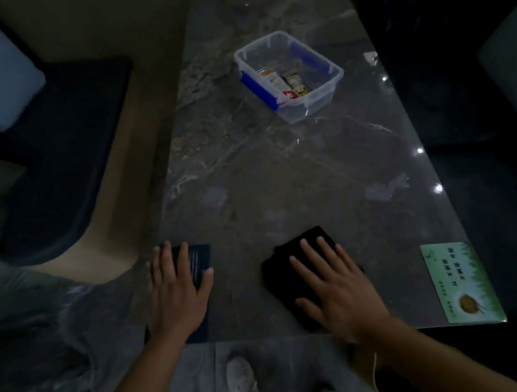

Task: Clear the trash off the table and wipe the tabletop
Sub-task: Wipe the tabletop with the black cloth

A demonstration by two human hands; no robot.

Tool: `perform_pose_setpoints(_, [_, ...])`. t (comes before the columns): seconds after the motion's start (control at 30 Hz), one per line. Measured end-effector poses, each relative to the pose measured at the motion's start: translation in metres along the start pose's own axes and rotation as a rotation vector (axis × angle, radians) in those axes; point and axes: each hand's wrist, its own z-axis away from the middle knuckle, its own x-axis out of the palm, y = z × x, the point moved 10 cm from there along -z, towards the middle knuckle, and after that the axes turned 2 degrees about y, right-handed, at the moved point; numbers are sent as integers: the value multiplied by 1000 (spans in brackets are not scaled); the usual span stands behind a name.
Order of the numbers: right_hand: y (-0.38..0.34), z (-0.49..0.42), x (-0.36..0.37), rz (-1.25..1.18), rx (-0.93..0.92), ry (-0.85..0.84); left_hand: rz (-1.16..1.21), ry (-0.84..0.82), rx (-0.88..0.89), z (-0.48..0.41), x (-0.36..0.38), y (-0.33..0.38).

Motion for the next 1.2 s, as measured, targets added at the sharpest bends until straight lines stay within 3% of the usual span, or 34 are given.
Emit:
perform_pose_setpoints(0.03, [18, -10, -3, 30, 33, 1, -7, -2, 0, 0, 1, 0])
perform_pose_setpoints(0.1, [60, -39, -16, -30, 293, 3, -21, -10, -3, 1, 3, 0])
perform_pose_setpoints(0.17, [51, -57, -16, -93, 473, 1, -31, -27, 1, 2, 4, 1])
perform_pose_setpoints(0.23, [-7, -52, -9, -79, 329, 32, -50, -45, 51, -2, 1, 8])
perform_pose_setpoints(0.3, [-59, -25, 2, -70, 34, 53, -52, -45, 125, -10, -2, 23])
perform_pose_setpoints(0.37, [-53, -15, 4, -55, -138, 16, -63, -44, 142, -15, -1, 33])
perform_pose_setpoints(0.43, [-14, -44, -2, 19, -101, 55, -89, -28, 131, -15, 3, 35])
perform_pose_setpoints(0.53, [40, -119, -23, -33, 241, 61, -102, 0, 136, -16, 6, 32])
perform_pose_setpoints(0.6, [37, -139, -19, -81, 373, 26, -78, -1, 127, -16, 4, 31])
perform_pose_setpoints(0.67, [3, -124, -12, -64, 273, 39, -59, 7, 112, -16, -1, 32])
perform_pose_setpoints(0.73, [-33, -79, -4, -40, 28, 52, -53, 10, 94, -14, -4, 32])
perform_pose_setpoints(0.83, [-23, -49, 0, 22, -208, -10, -63, 30, 67, -14, -3, 28])
perform_pose_setpoints(0.9, [15, -86, -13, 51, -59, -11, -58, 34, 64, -16, -2, 27])
perform_pose_setpoints(0.97, [45, -131, -25, -46, 265, 1, -59, 42, 72, -15, -1, 27])
perform_pose_setpoints(1.03, [29, -146, -22, -80, 390, 16, -64, 44, 74, -16, -1, 26])
perform_pose_setpoints(1.13, [-36, -92, -3, -71, 89, 45, -82, 49, 78, -15, -2, 27])
perform_pose_setpoints(1.2, [-32, -47, 2, -23, -103, -18, -86, 48, 79, -17, 0, 25])
